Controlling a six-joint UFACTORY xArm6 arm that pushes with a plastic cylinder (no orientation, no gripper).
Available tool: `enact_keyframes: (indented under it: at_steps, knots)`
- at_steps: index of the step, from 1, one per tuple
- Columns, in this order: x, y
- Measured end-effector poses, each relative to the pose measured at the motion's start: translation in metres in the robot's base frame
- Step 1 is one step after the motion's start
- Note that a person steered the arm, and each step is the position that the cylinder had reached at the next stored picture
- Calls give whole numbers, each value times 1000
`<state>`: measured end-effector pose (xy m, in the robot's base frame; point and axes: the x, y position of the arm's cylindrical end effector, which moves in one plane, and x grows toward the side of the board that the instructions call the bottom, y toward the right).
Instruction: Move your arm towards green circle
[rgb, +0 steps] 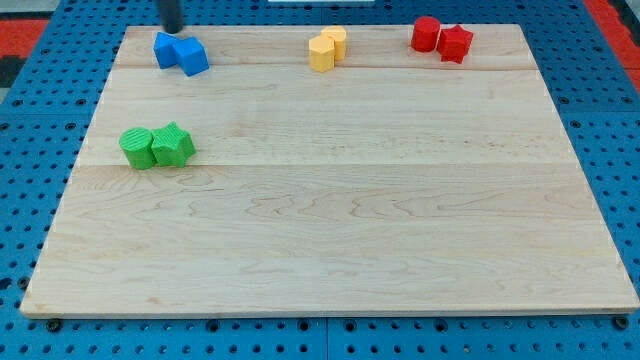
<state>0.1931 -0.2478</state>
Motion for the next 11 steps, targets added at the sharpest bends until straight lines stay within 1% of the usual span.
enact_keyframes:
  at_steps: [1, 2, 4, 5, 6, 7, 8, 9, 10, 11]
  knots:
    - [9, -43]
    - [37, -34]
    - [37, -43]
    - [42, -57]
    - [47, -57]
    - [107, -57]
    - [130, -57]
    - [139, -57]
    - [192, -33]
    - [266, -21]
